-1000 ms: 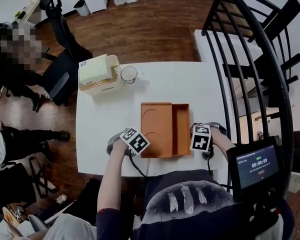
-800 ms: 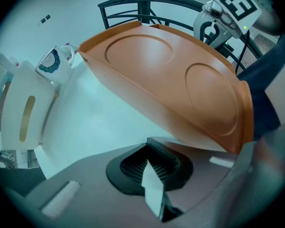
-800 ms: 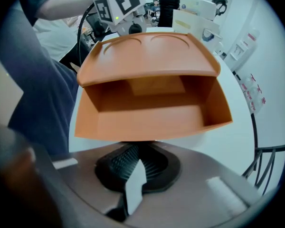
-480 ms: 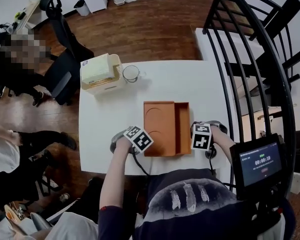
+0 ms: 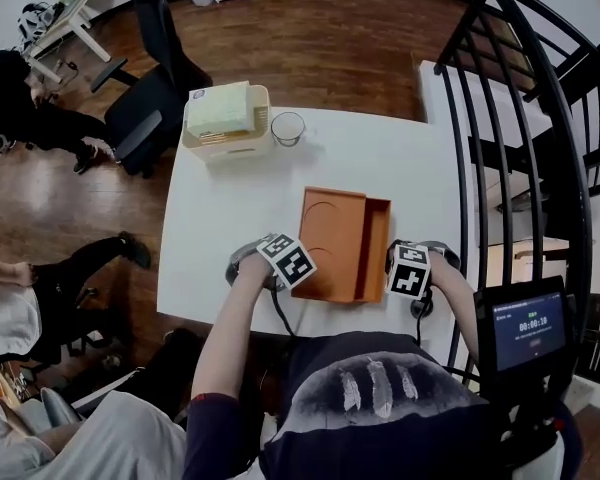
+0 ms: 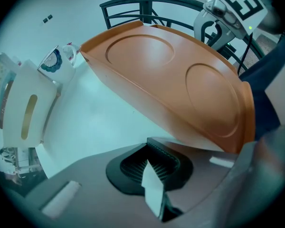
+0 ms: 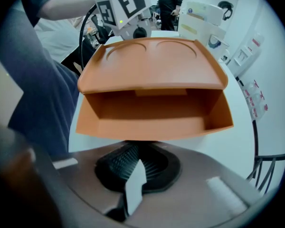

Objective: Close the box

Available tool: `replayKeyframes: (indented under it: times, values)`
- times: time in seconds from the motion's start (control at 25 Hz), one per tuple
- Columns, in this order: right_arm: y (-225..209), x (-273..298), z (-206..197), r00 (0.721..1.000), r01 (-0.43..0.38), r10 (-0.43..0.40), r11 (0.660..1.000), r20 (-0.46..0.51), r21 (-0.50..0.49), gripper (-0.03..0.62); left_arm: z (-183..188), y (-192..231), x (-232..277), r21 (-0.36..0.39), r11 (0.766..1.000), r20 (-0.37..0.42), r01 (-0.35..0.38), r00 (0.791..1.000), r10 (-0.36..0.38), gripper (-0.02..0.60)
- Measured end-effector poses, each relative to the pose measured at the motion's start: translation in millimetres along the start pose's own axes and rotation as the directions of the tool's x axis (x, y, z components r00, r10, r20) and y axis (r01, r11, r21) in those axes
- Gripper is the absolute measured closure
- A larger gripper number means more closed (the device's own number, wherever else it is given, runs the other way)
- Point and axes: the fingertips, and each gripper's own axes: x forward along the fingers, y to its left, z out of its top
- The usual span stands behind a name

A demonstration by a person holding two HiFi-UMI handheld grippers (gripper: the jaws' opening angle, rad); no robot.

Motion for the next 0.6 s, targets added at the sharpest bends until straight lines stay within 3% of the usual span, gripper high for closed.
replayKeyframes:
  times: [0.6]
  values:
    - [3, -4, 19, 1.0, -0.008, 0.008, 0.999, 0.023, -0.033, 0.589, 2, -4, -5, -0.018, 1.0, 0.011, 0.001, 1.0, -0.001, 0.566]
